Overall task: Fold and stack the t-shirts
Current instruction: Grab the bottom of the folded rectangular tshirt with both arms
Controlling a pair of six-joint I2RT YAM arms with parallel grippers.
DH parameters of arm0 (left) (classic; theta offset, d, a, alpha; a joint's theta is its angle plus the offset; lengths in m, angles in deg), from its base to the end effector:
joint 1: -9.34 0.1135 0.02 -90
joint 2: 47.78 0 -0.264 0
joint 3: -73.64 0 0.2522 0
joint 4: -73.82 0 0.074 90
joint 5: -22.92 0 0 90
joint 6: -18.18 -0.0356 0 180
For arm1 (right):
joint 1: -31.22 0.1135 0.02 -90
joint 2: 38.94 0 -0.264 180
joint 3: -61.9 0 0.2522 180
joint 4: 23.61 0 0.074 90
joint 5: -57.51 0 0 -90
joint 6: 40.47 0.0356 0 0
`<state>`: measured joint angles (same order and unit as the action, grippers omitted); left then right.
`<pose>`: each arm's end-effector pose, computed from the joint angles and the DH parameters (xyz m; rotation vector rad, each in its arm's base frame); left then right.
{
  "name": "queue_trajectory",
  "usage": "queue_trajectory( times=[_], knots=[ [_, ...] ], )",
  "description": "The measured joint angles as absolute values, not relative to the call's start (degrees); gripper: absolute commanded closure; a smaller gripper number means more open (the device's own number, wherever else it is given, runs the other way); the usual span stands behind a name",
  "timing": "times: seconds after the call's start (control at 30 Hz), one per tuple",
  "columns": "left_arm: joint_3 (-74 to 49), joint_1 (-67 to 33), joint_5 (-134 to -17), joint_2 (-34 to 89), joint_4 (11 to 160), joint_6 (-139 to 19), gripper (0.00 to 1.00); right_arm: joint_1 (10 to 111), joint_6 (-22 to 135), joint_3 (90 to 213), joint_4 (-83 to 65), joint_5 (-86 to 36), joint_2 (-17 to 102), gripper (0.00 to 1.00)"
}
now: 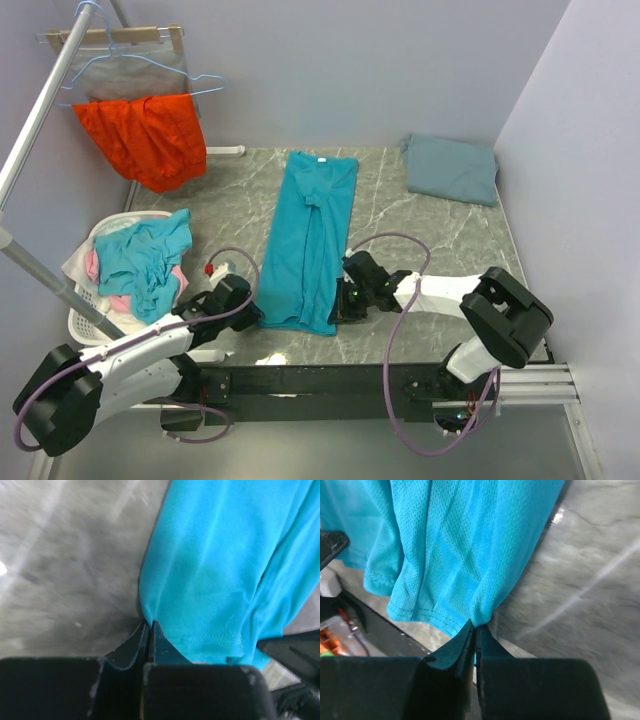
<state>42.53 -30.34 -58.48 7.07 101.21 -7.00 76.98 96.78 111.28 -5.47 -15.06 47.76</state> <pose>0.1322 -0.1028 0.1428 -0.6206 2.4726 -0.5937 0.1783 0.1984 0.1352 -0.0968 2.7966 0.9253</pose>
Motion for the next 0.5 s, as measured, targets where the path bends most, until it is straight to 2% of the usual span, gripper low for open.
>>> queue_trajectory(
  times=[0.2,0.27,0.3,0.33,0.4,0.43,0.5],
  knots=[
    [42.8,-35.7,-59.7,7.1,100.8,-3.9,0.99,76.9,94.4,111.3,3.1,-20.8,43.1,0.94],
    [42.8,-37.9,-59.7,6.9,101.4,-2.6,0.99,76.9,93.8,111.3,5.7,-22.3,41.4,0.92],
    [42.8,-38.7,-59.7,6.7,101.8,-2.0,0.99,76.9,93.6,111.3,6.7,-22.9,40.5,0.87],
    [42.8,-39.7,-59.7,6.3,102.4,-1.4,0.84,76.9,93.4,111.3,7.5,-23.4,39.8,0.66],
    [42.8,-41.5,-59.6,5.6,103.5,-0.3,0.5,76.9,93.3,111.2,8.8,-24.1,38.6,0.37],
    [42.8,-42.2,-59.4,5.4,104.1,0.2,0.31,76.9,93.4,111.0,9.1,-24.5,38.2,0.31],
    [42.6,-43.3,-59.0,4.2,103.6,1.4,0.23,76.9,93.1,110.4,9.6,-25.1,37.1,0.29]
  ],
)
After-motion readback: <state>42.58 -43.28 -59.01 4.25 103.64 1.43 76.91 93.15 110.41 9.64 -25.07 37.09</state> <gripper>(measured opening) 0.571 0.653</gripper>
